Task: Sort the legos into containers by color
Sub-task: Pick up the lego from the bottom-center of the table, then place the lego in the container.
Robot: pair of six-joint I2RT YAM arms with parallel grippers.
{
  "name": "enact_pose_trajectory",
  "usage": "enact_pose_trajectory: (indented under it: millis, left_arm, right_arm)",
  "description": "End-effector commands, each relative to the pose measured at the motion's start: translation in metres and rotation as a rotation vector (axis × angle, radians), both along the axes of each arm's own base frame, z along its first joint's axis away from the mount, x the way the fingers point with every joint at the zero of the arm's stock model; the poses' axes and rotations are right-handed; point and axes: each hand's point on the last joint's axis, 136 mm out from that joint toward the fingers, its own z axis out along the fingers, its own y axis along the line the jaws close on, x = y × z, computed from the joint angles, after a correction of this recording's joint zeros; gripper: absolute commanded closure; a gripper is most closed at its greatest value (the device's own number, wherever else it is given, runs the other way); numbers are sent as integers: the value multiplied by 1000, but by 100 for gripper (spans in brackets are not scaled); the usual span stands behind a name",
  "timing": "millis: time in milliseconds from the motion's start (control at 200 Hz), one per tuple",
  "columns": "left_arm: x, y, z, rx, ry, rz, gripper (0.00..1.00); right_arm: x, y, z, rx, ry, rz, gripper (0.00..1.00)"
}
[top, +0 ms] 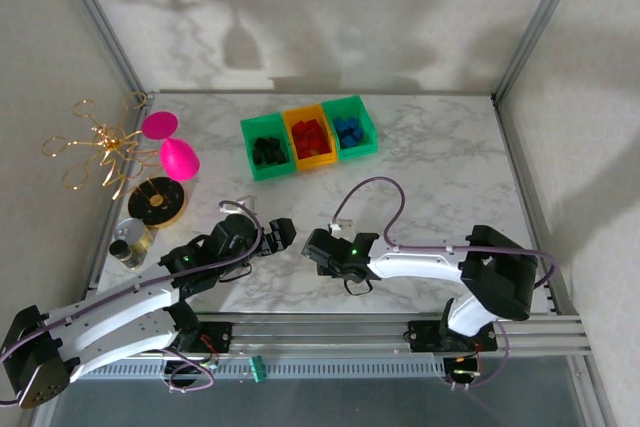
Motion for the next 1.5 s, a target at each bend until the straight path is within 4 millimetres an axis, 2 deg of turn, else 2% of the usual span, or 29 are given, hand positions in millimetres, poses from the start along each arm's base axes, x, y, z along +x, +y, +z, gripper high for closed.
enact_pose_trajectory:
  millis: [0,290,421,541,661,881,951,971,1016,1126,1297,1497]
  left_arm:
    - [-2,5,-6,9,6,20,0]
    - [0,5,2,7,-13,23,0]
    - [5,5,13,1,-39,32,0]
    - [14,5,28,9,-76,45,0]
    - [29,6,42,20,-109,75,0]
    - [61,0,68,25,-164,105,0]
    - [70,-3,73,31,-179,112,0]
    - [73,-4,75,31,-183,114,0]
    - [79,-5,76,40,-189,118,0]
    - [95,-3,76,57,-189,136,0]
    - [112,5,78,64,-204,168,0]
    - [124,10,78,96,-215,182,0]
  right_arm:
    - [5,-1,0,-34,-43,0,49]
    - [13,4,12,-33,-87,15,68]
    - [23,2,36,-17,-135,13,70]
    - [45,-7,64,18,-199,0,70]
    - [87,-19,91,45,-274,-26,70]
    - [185,-40,135,84,-437,-86,70]
    - [214,-42,140,70,-469,-93,69]
    - [228,-49,142,67,-479,-117,69]
    - [248,-52,146,58,-507,-123,69]
    - [291,-49,149,55,-531,-115,69]
    - [348,-49,142,36,-570,-105,67]
    - [395,-35,124,21,-588,-52,65]
